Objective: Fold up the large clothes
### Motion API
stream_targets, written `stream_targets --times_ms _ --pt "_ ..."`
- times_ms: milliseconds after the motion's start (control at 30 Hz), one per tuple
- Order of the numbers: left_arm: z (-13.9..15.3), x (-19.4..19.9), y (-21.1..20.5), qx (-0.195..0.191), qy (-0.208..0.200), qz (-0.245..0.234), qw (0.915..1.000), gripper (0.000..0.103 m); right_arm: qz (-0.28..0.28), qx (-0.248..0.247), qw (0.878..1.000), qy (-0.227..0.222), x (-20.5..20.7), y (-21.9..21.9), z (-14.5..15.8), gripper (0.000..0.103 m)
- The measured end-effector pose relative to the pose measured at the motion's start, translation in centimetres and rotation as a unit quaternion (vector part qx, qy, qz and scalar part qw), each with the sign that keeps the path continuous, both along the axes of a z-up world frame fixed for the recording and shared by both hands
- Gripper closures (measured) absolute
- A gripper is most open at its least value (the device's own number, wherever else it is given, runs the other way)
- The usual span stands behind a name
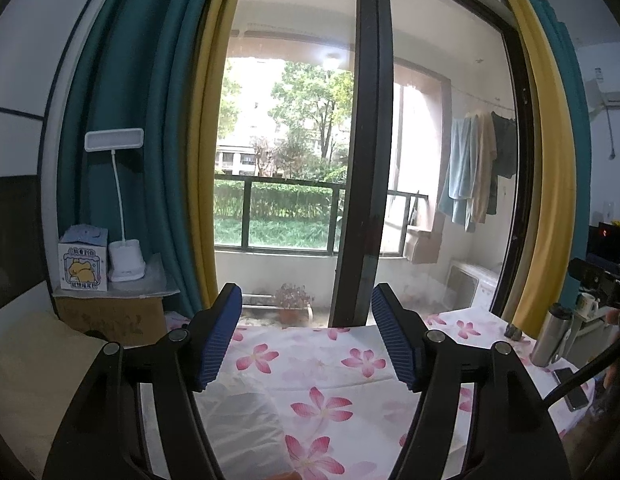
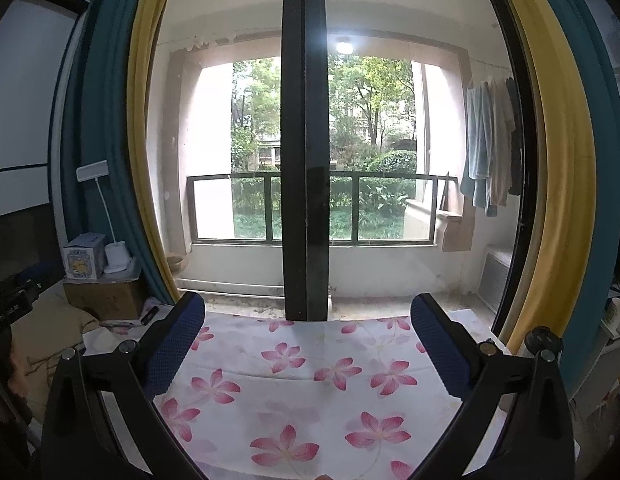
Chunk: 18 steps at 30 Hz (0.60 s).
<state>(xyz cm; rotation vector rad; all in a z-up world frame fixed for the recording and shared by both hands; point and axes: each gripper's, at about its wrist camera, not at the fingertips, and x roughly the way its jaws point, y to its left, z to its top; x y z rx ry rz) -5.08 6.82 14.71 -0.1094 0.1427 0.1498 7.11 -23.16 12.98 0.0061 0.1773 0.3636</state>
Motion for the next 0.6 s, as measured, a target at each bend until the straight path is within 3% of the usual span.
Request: stream_targets --times_ms 600 --pt "-0.41 0.57 -0.3 -0.002 0.01 -0.003 0.9999 0.032 -0.007 -0.005 1.0 0.013 0.63 -0.33 -0.45 0.001"
